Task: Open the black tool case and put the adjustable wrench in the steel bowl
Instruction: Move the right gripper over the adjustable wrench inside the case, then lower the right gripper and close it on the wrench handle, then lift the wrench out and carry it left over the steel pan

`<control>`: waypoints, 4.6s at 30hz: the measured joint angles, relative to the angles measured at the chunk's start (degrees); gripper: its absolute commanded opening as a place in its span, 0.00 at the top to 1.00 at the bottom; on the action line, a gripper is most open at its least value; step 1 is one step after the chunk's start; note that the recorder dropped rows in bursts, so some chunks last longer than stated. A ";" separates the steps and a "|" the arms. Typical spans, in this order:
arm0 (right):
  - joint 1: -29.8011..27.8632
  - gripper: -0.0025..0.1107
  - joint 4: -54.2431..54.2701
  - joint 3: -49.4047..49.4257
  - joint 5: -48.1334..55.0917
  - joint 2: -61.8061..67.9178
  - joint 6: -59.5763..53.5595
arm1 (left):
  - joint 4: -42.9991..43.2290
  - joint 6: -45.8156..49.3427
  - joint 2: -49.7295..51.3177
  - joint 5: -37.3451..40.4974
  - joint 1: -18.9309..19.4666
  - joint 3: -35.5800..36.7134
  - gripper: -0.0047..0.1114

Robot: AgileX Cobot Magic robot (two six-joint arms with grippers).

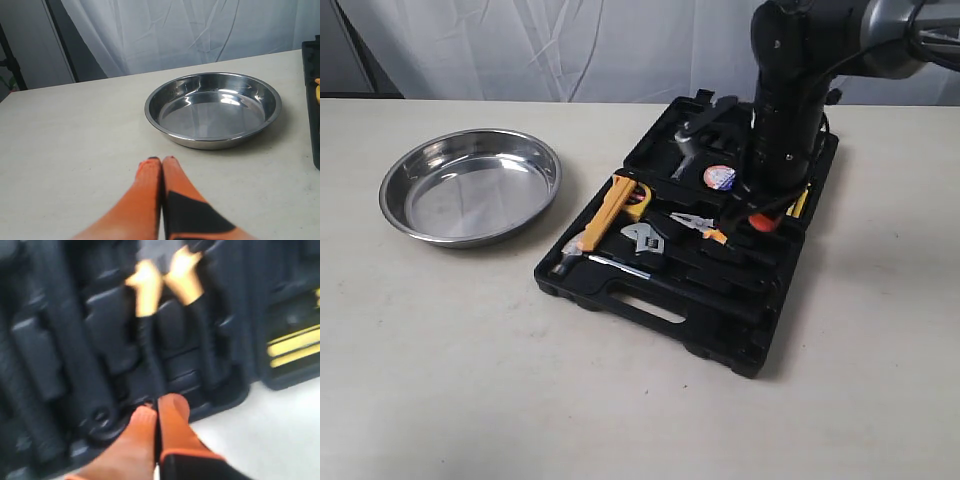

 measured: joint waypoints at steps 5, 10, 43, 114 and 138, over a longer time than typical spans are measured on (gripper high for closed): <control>-1.38 0.99 11.18 0.00 -13.94 0.00 -5.88 | 0.00 0.00 0.00 0.00 0.00 0.00 0.96; 1.89 0.98 26.50 0.00 -14.31 0.00 -19.42 | 0.00 0.00 0.00 0.00 0.00 0.00 0.96; 8.20 0.57 5.74 2.15 -18.94 7.25 -11.69 | 0.00 0.00 0.00 0.00 0.00 0.00 0.96; 8.40 0.98 5.05 2.05 -12.55 7.43 -7.24 | 0.00 0.00 0.00 0.00 0.00 0.00 0.96; 8.50 0.98 5.08 1.50 -12.77 0.16 -5.70 | 0.00 0.00 0.00 0.00 0.00 0.00 0.96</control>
